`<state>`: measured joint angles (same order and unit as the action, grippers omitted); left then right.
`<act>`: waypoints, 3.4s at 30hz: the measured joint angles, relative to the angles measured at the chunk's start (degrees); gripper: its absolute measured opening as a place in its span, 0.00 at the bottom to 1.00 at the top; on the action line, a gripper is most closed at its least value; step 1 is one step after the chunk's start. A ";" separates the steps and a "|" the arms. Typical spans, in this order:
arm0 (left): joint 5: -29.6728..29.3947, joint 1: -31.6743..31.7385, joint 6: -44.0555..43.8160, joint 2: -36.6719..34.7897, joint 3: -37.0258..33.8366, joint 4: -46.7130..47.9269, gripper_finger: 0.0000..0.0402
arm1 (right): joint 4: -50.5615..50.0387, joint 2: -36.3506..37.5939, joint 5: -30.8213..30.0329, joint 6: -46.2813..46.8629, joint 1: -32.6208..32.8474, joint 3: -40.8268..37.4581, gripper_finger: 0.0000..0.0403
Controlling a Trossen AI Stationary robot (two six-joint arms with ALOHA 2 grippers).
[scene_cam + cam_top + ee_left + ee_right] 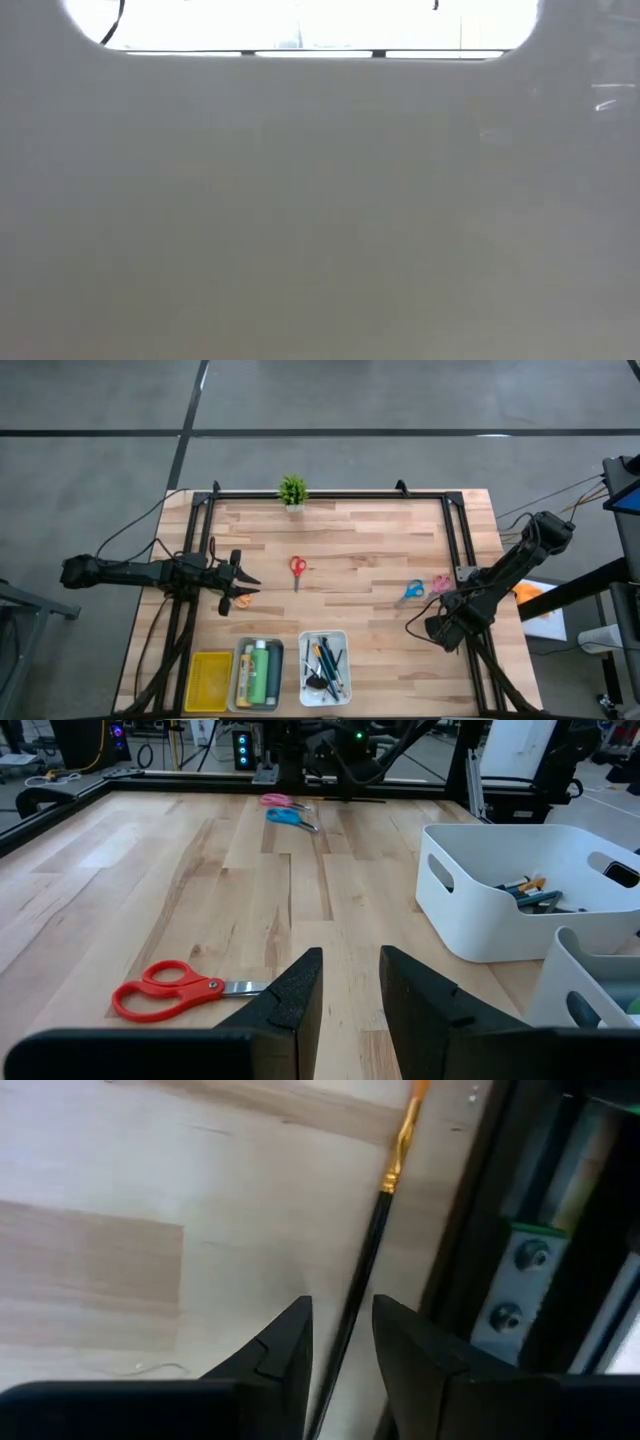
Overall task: Pick & Place Paint Supplies
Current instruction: Put the black paint brush into the white bin
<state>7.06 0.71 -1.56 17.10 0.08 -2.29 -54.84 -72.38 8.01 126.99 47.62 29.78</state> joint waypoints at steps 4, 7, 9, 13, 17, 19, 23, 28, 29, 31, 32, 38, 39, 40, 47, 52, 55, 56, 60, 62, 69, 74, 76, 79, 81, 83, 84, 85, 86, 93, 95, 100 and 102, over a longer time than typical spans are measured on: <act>0.00 0.00 0.00 0.00 0.00 0.00 0.26 | 2.16 0.24 0.07 -0.97 -0.07 -1.50 0.25; 0.01 0.00 -0.01 0.00 0.00 0.00 0.26 | 2.46 0.28 0.02 -0.97 -0.04 -1.77 0.25; 0.01 0.00 -0.01 -0.01 0.00 -0.01 0.26 | 2.63 0.74 0.11 -0.97 -0.07 -1.75 0.25; 0.01 0.00 -0.01 0.00 0.00 0.00 0.26 | 2.31 1.55 -0.05 -0.75 0.00 -1.29 0.24; 0.01 0.00 0.00 -0.02 0.00 -0.02 0.26 | 3.11 1.77 -0.30 0.04 0.00 -1.44 0.15; 0.01 0.00 -0.01 0.00 0.00 0.00 0.26 | 3.40 1.68 -0.32 0.09 -0.07 -1.51 0.08; 0.01 0.00 0.00 -0.02 0.00 -0.02 0.26 | 3.27 1.51 -0.33 0.08 -0.04 -1.55 0.04; 0.00 0.00 -0.01 0.00 0.00 0.00 0.26 | 2.96 1.50 -0.47 0.08 0.01 -1.14 0.03; 0.01 0.00 0.00 -0.02 0.00 -0.02 0.26 | 2.88 1.45 -0.46 0.10 0.00 -0.99 0.03; 0.01 0.00 -0.02 0.00 0.00 -0.01 0.26 | 3.12 1.38 -0.41 0.12 0.02 -0.35 0.03; 0.01 0.00 0.00 0.00 0.00 0.00 0.26 | 3.35 1.39 -0.39 0.14 0.02 0.27 0.03; 0.01 0.00 -0.01 0.00 0.00 -0.01 0.26 | 3.03 1.40 -0.74 0.38 0.00 3.12 0.03; 0.01 0.00 0.00 -0.02 0.00 -0.02 0.26 | 2.92 1.40 -1.70 0.34 0.02 3.69 0.03; 0.01 0.00 -0.02 0.00 0.00 -0.02 0.26 | 2.75 1.40 -3.27 0.32 0.02 4.34 0.03; 0.00 0.00 0.00 -0.01 -0.01 -0.01 0.26 | 3.15 1.49 -23.36 -3.33 0.00 11.61 0.03; 0.01 0.00 0.00 0.00 0.00 0.00 0.26 | 5.30 1.51 -37.84 -8.60 0.00 16.45 0.03; -0.01 0.00 -0.02 0.00 0.00 -0.02 0.26 | 11.34 1.51 -46.05 -14.37 0.00 18.15 0.03; -0.01 0.00 0.00 -0.01 0.00 -0.02 0.26 | 13.88 1.51 -48.47 -16.72 0.00 18.41 0.03; -0.01 0.00 -0.02 -0.01 -0.01 -0.01 0.26 | 27.45 1.15 -55.79 -27.85 -0.31 18.55 0.03; 0.01 0.00 -0.01 0.00 0.00 0.00 0.26 | 35.32 0.39 -57.48 -34.25 -1.06 18.40 0.03; 0.01 0.00 -0.01 -0.01 0.00 -0.01 0.26 | 61.22 -5.87 -55.16 -52.06 -5.02 18.65 0.03; -0.01 0.00 0.00 0.00 0.00 -0.01 0.26 | 67.09 -13.00 -47.75 -54.34 -8.12 21.49 0.03; 0.01 0.00 0.00 0.00 0.00 -0.02 0.26 | 67.17 -16.22 -44.75 -54.14 -9.20 23.81 0.03; 0.00 0.00 -0.01 0.00 0.00 -0.02 0.26 | 67.21 -20.77 -40.72 -55.40 -10.50 28.01 0.03; 0.01 0.00 -0.02 0.00 0.00 0.00 0.26 | 66.24 -23.47 -38.96 -55.42 -11.09 30.42 0.03; 0.01 0.00 -0.02 0.00 0.00 -0.02 0.26 | 63.88 -26.18 -36.68 -55.06 -11.74 33.14 0.03; 0.01 0.00 -0.02 0.00 0.00 0.00 0.26 | 62.18 -27.28 -35.64 -54.59 -11.95 34.41 0.03; 0.00 0.00 -0.01 0.00 0.00 0.00 0.26 | 59.98 -28.40 -34.77 -53.93 -12.19 35.71 0.03; 0.01 0.00 -0.01 -0.01 0.00 -0.02 0.26 | 57.94 -29.63 -33.81 -53.12 -12.44 37.18 0.03; -0.01 0.00 -0.02 0.02 0.00 -0.01 0.26 | 46.19 -36.73 -29.10 -50.41 -13.36 44.97 0.03; -0.01 0.00 0.00 0.00 0.00 -0.02 0.26 | 43.82 -38.31 -26.46 -49.25 -13.83 46.83 0.03; 0.01 0.00 -0.01 0.00 0.00 0.00 0.26 | 38.47 -42.01 -21.65 -47.84 -15.12 49.48 0.03; 0.01 0.00 -0.01 0.00 0.00 -0.02 0.26 | 38.77 -42.87 -20.47 -47.83 -15.41 49.92 0.03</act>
<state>7.07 0.71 -1.57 17.10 0.08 -2.31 -16.07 -115.25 -12.46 79.16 32.21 79.70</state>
